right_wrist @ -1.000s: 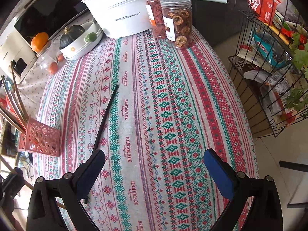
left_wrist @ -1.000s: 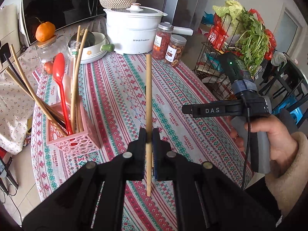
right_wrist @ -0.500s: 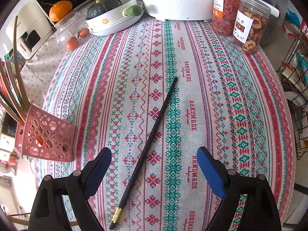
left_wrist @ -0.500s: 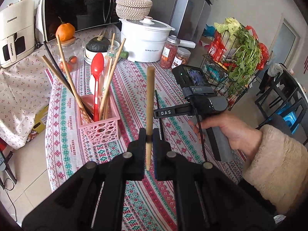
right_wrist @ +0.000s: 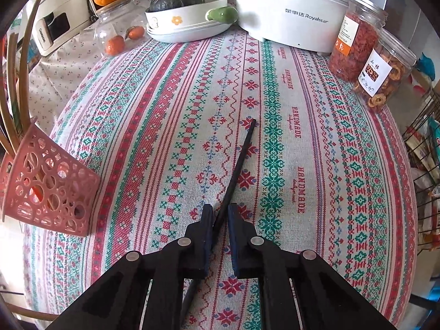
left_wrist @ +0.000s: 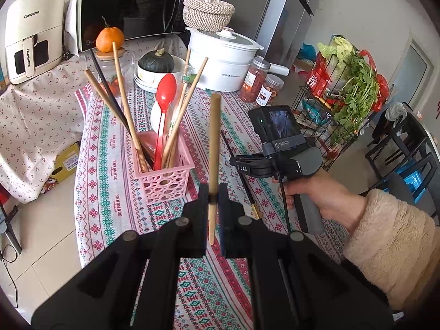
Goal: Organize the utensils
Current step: 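Grasp the black chopstick with the right tool and lift it, then drop both chopsticks into the pink caddy from the left and right tools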
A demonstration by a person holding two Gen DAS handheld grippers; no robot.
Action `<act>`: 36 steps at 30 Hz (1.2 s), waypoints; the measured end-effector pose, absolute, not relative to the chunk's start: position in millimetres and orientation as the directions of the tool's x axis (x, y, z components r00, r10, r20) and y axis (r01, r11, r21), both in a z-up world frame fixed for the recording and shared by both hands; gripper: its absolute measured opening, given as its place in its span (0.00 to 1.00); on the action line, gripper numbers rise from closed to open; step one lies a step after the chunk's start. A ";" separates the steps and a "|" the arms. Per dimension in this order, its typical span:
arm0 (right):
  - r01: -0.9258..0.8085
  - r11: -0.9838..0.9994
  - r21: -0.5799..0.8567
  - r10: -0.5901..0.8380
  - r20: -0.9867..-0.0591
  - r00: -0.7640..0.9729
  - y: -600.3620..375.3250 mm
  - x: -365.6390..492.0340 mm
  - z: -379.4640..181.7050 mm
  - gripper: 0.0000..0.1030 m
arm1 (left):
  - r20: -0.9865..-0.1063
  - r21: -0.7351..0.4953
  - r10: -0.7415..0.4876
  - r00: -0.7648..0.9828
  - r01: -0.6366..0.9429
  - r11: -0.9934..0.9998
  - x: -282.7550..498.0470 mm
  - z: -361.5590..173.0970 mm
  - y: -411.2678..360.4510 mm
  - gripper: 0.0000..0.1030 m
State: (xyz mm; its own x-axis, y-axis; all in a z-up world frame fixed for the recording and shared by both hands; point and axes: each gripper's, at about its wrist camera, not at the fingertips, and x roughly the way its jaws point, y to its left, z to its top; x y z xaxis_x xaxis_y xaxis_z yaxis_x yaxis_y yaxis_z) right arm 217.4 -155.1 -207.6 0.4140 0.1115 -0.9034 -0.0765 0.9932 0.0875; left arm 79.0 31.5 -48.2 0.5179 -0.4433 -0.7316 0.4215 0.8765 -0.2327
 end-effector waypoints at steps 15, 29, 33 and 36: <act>-0.139 0.959 0.245 0.275 -0.708 0.650 -184.1 154.6 -119.2 0.06 | -0.640 -0.241 -0.466 0.611 0.416 0.877 66.3 -16.2 44.3 0.07; -0.299 0.941 0.158 0.338 -0.478 0.811 -164.8 101.7 -28.0 0.06 | -0.464 -0.226 -0.410 0.785 0.343 0.912 67.0 25.7 64.1 0.07; -0.331 0.926 0.181 0.377 -0.439 0.815 -161.2 96.7 -8.4 0.06 | -0.445 -0.247 -0.380 0.811 0.296 0.923 77.4 26.5 71.6 0.07; -0.339 0.921 0.191 0.389 -0.425 0.817 -161.8 95.3 -3.2 0.06 | -0.430 -0.248 -0.360 0.828 0.275 0.929 82.6 25.3 74.0 0.07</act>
